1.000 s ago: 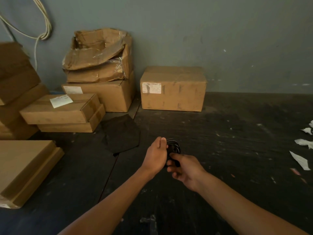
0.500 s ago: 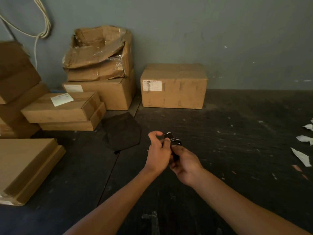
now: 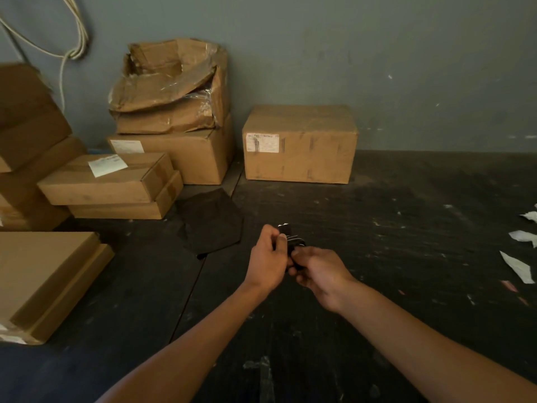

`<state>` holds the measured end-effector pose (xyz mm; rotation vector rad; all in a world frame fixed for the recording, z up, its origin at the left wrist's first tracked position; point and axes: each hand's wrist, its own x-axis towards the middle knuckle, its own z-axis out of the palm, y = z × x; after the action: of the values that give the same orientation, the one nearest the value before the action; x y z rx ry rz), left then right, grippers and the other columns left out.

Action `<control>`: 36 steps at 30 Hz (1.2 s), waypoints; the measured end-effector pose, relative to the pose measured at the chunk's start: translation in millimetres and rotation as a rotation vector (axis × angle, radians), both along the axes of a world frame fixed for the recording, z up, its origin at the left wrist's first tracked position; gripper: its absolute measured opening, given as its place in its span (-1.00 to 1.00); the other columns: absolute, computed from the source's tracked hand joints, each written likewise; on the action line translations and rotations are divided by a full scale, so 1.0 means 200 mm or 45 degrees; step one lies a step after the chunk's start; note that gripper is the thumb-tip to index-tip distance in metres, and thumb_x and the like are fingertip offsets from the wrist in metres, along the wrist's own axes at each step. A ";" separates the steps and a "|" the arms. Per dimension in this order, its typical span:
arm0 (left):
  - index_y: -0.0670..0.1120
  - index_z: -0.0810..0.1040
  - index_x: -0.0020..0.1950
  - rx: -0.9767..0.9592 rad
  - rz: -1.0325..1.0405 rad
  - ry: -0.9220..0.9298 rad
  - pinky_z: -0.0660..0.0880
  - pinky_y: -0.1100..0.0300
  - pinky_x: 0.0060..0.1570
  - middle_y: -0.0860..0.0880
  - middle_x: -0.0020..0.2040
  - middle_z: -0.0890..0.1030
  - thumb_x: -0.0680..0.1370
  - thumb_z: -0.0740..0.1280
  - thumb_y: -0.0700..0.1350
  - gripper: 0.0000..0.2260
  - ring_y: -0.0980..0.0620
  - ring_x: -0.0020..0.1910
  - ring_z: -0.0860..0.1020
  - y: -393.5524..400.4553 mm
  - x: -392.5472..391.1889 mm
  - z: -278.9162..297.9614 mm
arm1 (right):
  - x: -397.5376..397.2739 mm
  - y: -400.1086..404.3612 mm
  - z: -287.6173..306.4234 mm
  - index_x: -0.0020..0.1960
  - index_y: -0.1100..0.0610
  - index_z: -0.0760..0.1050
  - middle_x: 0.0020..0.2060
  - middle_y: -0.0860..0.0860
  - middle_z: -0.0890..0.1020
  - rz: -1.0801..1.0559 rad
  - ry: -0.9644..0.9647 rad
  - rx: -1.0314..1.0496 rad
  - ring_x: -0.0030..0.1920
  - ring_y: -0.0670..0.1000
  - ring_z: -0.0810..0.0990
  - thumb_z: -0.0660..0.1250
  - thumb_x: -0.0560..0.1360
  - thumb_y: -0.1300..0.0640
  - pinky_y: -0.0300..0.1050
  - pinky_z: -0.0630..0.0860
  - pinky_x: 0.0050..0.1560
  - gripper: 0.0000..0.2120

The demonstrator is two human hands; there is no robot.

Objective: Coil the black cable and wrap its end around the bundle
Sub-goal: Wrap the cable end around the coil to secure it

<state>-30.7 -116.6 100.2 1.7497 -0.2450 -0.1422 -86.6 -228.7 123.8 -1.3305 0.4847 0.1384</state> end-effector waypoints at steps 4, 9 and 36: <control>-0.10 0.41 0.00 0.033 -0.044 -0.062 0.55 0.24 -0.30 -0.02 -0.25 0.57 0.65 0.20 -0.15 -0.94 0.17 -0.36 0.58 0.01 0.00 -0.02 | 0.00 0.00 -0.01 0.12 0.07 0.43 -0.15 0.11 0.67 -0.103 -0.146 -0.210 -0.23 0.00 0.64 0.32 0.55 0.25 -0.15 0.53 -0.23 -0.81; -0.07 0.41 -0.01 0.068 -0.095 -0.140 0.56 0.09 -0.30 -0.03 -0.23 0.58 0.65 0.20 -0.15 -0.94 0.10 -0.31 0.56 0.02 0.00 -0.03 | 0.01 -0.05 -0.01 0.06 0.15 0.58 -0.16 0.10 0.68 -0.031 -0.275 -0.099 -0.17 0.01 0.65 0.35 0.53 0.28 -0.12 0.56 -0.12 -0.87; 0.06 0.38 -0.08 0.357 -0.480 -0.235 0.33 0.39 -0.49 0.02 -0.30 0.45 0.67 0.13 -0.15 -0.83 0.26 -0.46 0.40 0.07 -0.04 -0.02 | 0.02 -0.17 -0.07 -0.03 0.16 0.60 0.10 -0.07 0.60 0.162 -0.544 -1.008 0.12 -0.14 0.55 0.37 0.52 0.28 -0.41 0.42 -0.02 -0.93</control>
<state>-39.5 -102.3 96.4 1.9813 -0.7190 -0.3000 -81.8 -263.0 109.1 -2.1019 0.0736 -0.2610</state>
